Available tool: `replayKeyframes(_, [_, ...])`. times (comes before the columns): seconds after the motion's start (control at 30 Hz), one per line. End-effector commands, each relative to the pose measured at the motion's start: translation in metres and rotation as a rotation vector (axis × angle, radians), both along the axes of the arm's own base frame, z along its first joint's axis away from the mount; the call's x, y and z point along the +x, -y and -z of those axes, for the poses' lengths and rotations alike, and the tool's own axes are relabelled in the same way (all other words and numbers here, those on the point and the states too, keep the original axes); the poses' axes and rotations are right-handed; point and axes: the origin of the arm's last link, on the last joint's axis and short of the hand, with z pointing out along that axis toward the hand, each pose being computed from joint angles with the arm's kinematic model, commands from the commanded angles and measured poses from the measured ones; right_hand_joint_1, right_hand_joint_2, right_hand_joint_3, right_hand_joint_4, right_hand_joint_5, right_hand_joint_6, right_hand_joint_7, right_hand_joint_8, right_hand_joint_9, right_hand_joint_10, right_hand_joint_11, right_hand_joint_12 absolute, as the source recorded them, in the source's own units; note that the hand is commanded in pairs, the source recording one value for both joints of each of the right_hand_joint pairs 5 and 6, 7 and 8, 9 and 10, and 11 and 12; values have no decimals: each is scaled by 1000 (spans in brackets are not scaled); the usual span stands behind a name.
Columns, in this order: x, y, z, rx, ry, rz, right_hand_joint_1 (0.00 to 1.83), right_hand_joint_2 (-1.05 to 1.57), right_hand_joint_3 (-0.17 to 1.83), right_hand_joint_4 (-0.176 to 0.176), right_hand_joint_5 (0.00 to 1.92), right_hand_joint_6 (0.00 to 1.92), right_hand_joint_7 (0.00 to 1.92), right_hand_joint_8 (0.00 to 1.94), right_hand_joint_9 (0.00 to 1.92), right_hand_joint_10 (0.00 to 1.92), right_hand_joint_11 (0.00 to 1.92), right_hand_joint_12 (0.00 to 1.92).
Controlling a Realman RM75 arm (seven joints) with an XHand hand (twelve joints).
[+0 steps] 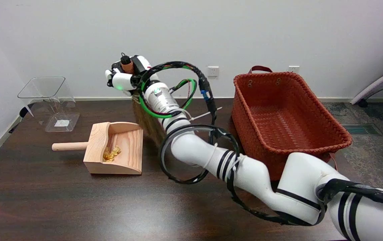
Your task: Place the broom in the basket.
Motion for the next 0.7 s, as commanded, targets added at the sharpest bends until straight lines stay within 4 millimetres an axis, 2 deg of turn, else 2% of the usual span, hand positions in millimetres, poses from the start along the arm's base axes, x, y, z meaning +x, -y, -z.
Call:
replayKeyframes(0.03, [35,19,-53,-61,-217,-111,1368,998,875,0,1920,1920,1920,1920,1920,1920,1920,1920])
replayKeyframes(0.23, [44,22,-81,-95,-240,-135,1370,1003,861,0,1920,1920,1920,1920,1920,1920,1920,1920])
replayKeyframes(0.27, [59,24,-87,-115,-248,-181,1371,1003,860,0,1920,1920,1920,1920,1920,1920,1920,1920])
replayKeyframes(0.3, [107,26,-93,-164,-264,-327,1372,1003,858,0,1920,1920,1920,1920,1920,1920,1920,1920])
replayKeyframes(0.33, [42,23,-97,-107,-239,-119,1372,1003,857,0,1920,1920,1920,1920,1920,1920,1920,1920])
replayKeyframes(0.37, [50,25,-104,-120,-245,-141,1372,1004,856,0,1920,1920,1920,1920,1920,1920,1920,1920])
replayKeyframes(0.7, [73,21,-157,-216,-339,-185,1372,1024,839,0,1920,1920,1920,1920,1920,1920,1920,1920])
